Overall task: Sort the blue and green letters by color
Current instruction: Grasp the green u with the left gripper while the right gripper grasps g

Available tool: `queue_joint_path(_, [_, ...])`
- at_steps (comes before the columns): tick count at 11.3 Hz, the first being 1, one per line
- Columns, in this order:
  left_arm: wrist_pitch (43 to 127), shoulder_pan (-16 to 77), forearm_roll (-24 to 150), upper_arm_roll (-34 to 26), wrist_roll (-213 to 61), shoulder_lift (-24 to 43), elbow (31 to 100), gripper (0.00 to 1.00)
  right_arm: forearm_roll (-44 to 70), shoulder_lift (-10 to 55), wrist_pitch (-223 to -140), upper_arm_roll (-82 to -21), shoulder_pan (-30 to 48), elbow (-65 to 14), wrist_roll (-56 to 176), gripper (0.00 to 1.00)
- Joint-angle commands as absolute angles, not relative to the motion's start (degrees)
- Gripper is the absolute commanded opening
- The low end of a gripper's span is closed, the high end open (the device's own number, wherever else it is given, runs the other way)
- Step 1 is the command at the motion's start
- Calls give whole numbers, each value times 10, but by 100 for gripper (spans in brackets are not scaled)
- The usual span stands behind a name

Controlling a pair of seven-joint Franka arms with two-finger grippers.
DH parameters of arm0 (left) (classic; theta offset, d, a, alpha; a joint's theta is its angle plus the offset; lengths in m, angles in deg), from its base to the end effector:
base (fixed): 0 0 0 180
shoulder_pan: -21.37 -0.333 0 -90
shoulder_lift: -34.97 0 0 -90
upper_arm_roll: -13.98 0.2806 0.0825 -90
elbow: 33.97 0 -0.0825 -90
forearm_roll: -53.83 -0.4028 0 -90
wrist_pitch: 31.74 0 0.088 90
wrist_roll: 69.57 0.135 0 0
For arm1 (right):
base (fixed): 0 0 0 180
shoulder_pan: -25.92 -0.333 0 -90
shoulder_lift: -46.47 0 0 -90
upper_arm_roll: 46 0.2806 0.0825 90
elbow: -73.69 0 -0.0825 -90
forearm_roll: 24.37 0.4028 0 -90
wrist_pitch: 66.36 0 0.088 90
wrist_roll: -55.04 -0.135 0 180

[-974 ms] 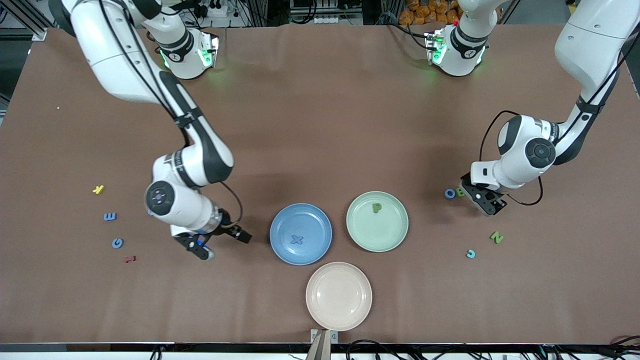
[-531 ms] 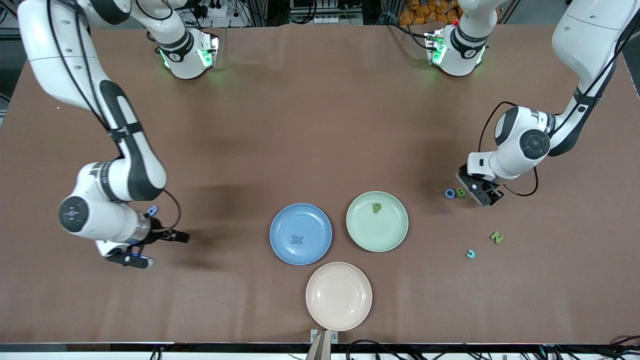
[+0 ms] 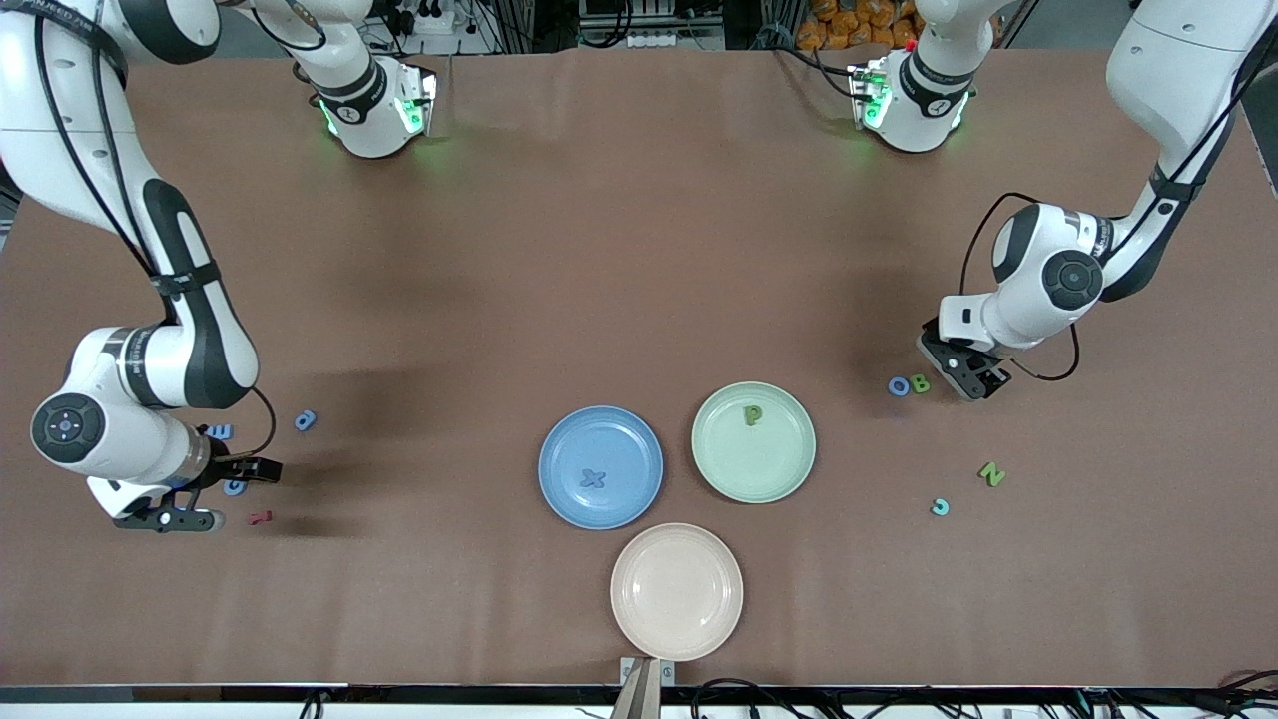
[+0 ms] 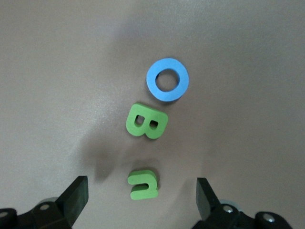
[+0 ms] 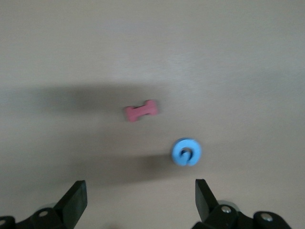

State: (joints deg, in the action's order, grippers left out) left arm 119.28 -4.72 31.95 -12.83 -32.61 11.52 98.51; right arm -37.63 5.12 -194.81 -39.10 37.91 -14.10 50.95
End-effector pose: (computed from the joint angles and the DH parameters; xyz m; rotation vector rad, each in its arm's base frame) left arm 0.5128 -0.0349 0.1059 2.7780 -1.4539 -0.0208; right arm 0.6949 -0.0813 0.1660 3.0397 -0.0687 -0.0077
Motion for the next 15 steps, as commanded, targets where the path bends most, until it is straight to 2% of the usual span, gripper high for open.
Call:
queue_joint_path(1, [1219, -58, 309, -132, -317, 131, 1014, 100, -390, 22, -1988, -381, 415, -137, 530, 100])
queue_joint_path(2, [1224, -58, 309, -131, -317, 129, 1014, 90, -390, 10, -1988, -380, 419, -124, 531, 100])
queue_joint_path(5, [1236, -57, 310, -127, -318, 124, 1018, 26, -363, -30, -1987, -379, 434, -80, 589, 100])
queue_joint_path(6, [1237, -57, 309, -120, -318, 122, 1018, 14, -353, -32, -1987, -379, 434, -78, 597, 100])
queue_joint_path(7, [1238, -57, 309, -116, -318, 121, 1018, 7, -352, -34, -1987, -379, 434, -76, 595, 100])
queue_joint_path(10, [1249, -56, 310, -111, -318, 116, 1017, 0, -322, -39, -1987, -379, 434, -73, 593, 100])
queue_joint_path(12, [1244, -55, 311, -110, -322, 122, 1012, 0, -309, -39, -1985, -379, 435, -73, 593, 100])
queue_joint_path(13, [1229, -51, 314, -109, -325, 143, 1005, 0, -307, -39, -1985, -379, 435, -73, 596, 100])
queue_joint_path(15, [1126, -12, 326, -110, -374, 169, 953, 0, -308, -39, -1985, -380, 443, -79, 600, 100])
